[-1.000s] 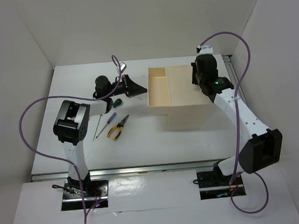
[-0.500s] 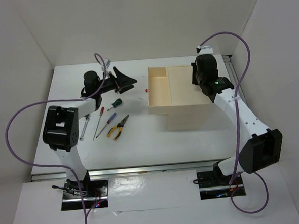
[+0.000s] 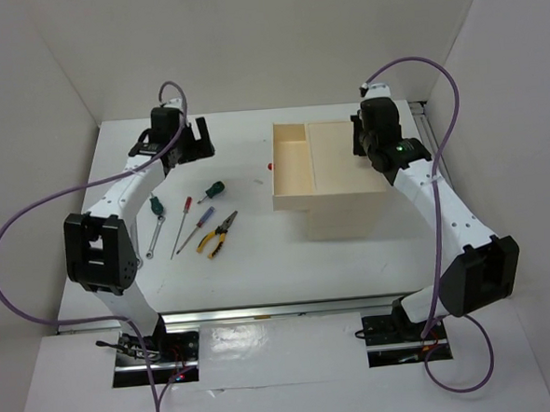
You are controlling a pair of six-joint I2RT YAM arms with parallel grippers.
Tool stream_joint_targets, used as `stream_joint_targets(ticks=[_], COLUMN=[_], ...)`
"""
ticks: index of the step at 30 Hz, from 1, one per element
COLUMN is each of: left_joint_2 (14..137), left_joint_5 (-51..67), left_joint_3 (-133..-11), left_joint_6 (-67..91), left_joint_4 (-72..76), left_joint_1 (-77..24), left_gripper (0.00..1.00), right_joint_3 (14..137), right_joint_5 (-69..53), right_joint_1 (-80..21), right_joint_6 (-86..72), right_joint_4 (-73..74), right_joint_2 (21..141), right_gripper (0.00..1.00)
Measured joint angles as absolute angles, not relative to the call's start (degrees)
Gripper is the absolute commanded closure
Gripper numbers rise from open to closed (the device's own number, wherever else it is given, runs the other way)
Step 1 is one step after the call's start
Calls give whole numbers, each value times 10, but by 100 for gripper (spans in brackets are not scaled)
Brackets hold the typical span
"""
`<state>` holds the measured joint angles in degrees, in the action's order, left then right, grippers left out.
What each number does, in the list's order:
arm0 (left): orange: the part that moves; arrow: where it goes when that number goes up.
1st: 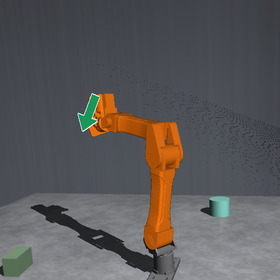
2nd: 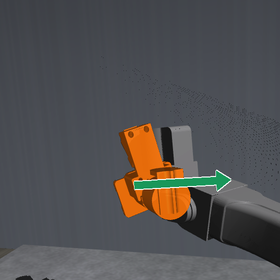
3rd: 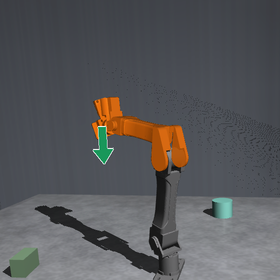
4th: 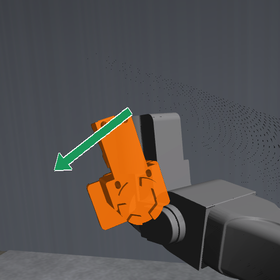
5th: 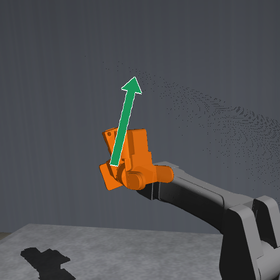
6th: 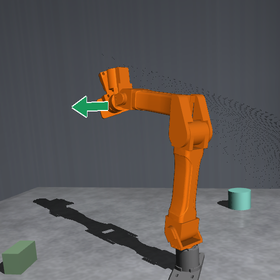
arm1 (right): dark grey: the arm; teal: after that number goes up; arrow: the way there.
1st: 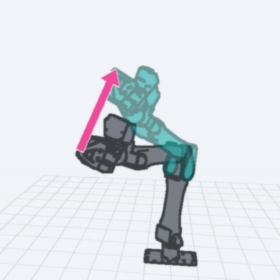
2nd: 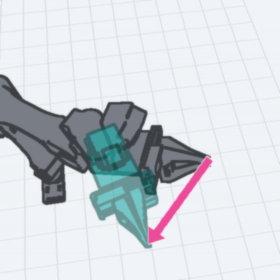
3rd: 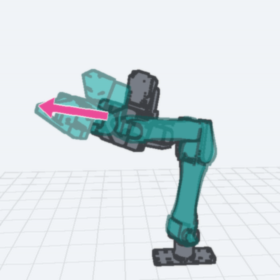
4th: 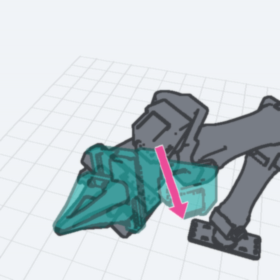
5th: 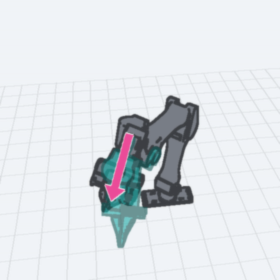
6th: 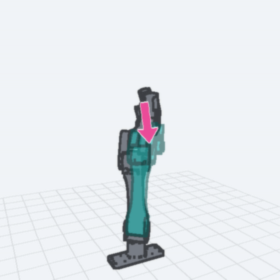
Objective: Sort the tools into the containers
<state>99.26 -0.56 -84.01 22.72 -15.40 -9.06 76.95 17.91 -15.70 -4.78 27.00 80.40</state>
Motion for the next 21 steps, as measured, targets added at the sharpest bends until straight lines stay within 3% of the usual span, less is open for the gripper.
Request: stream_joint_targets(ticks=[10, 12, 21], left_joint_2=[999, 1002, 1056], left_joint_5=[-104, -115, -157], left_joint_3=[-812, -812, -781], left_joint_6=[150, 147, 142], left_joint_4=[-348, -364, -384], left_joint_1=[-180, -183, -166], left_gripper=[3, 10, 10], right_joint_3=[764, 758, 752], right_joint_5=[139, 126, 100], right_joint_1=[-152, -150, -147], right_joint_6=[-48, -49, -51], right_joint_4=[258, 243, 225], right_joint_2=[805, 805, 804], right_gripper=[100, 100, 100])
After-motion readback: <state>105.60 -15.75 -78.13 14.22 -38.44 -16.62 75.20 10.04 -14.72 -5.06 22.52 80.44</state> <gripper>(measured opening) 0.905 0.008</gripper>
